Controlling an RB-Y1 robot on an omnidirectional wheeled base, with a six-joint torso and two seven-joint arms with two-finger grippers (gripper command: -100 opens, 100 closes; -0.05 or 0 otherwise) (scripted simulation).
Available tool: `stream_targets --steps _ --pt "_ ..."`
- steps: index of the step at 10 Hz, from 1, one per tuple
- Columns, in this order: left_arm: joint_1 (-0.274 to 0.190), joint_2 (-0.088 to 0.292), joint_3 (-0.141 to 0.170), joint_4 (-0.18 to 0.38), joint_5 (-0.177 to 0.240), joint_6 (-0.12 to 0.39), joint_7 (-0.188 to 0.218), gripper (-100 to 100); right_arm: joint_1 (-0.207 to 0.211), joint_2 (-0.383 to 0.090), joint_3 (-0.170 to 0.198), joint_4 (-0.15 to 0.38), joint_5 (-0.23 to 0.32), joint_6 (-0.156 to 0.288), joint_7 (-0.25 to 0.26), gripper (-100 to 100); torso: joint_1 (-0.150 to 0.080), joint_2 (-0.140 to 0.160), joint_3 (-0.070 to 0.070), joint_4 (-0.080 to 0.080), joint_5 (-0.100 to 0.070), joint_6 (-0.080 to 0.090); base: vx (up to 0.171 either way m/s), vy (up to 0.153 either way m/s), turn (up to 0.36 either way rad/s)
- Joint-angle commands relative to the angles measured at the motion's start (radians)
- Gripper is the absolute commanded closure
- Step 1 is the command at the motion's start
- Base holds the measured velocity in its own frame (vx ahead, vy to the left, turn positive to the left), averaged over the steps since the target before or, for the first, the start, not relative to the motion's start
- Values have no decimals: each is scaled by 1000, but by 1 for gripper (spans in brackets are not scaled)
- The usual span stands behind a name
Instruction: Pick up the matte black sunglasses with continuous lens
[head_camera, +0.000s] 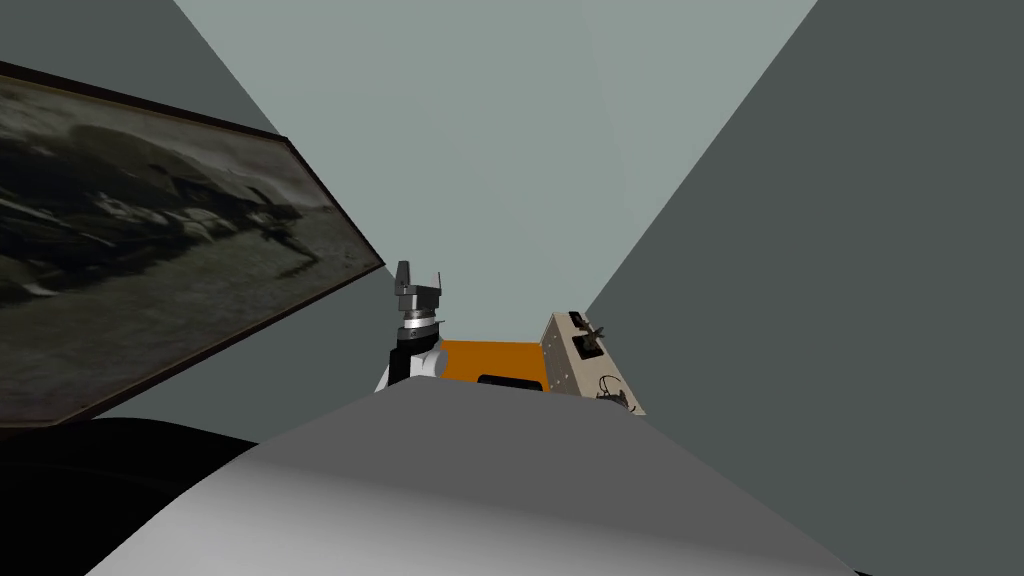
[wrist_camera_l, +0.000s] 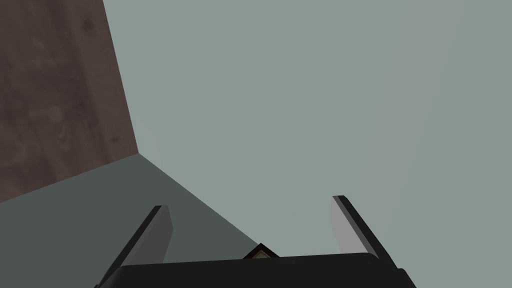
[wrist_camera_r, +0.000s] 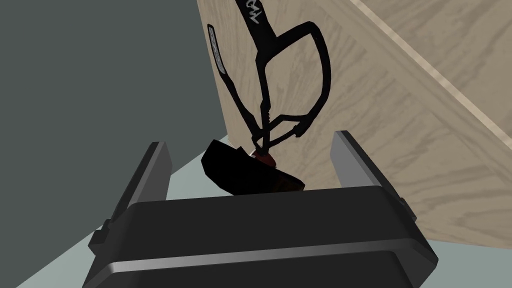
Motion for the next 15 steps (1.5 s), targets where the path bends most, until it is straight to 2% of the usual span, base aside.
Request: stream_targets --steps 1,2,3,4,5,6,7,8,9,10,11,12,13,14,15 --pt "0 0 0 0 0 0 0 0 -44 7 45 46 -50 17 7 -100 0 0 0 0 0 0 -87 -32 104" --pt "0 0 0 0 0 0 0 0 -44 7 45 46 -82 17 7 -100 0 2 1 0 0 0 -74 -37 63" --pt "0 0 0 0 0 0 0 0 -78 12 81 71 -116 28 23 -100 -1 1 1 0 0 0 -56 -48 139" --pt "0 0 0 0 0 0 0 0 -78 12 81 74 -146 28 23 -100 -1 0 0 0 0 0 -60 -39 66" --pt "0 0 0 0 0 0 0 0 -113 17 117 102 -180 39 39 -100 -1 0 0 0 0 0 -84 -26 129" --pt "0 0 0 0 0 0 0 0 -113 17 117 102 -206 39 39 -100 0 1 1 0 0 0 -71 -23 57" --pt "0 0 0 0 0 0 0 0 -147 23 152 130 -236 51 55 -100 0 1 0 0 0 0 -88 -29 103" --pt "0 0 0 0 0 0 0 0 -147 23 152 130 -275 51 55 -100 0 2 1 0 0 0 -71 -28 75" --pt "0 0 0 0 0 0 0 0 -147 23 152 130 -275 51 55 -100 0 1 1 0 0 0 -27 -14 -7" --pt "0 0 0 0 0 0 0 0 -181 28 188 158 -322 62 71 -100 0 -1 -1 0 0 0 -55 -14 109" --pt "0 0 0 0 0 0 0 0 -181 28 188 158 -339 62 71 -100 1 -1 0 0 0 0 -56 -23 78" --pt "0 0 0 0 0 0 0 0 -215 33 224 186 -377 73 87 -100 0 0 0 0 0 0 -84 -23 122" --pt "0 0 0 0 0 0 0 0 -215 33 224 186 -404 73 87 -100 0 1 0 0 0 0 -75 -26 69" --pt "0 0 0 0 0 0 0 0 -208 30 216 172 -388 71 94 -100 0 1 0 0 0 0 -26 -12 8" --pt "0 0 0 0 0 0 0 0 -210 31 217 174 -391 71 93 100 0 -1 -1 0 0 1 -6 1 1"
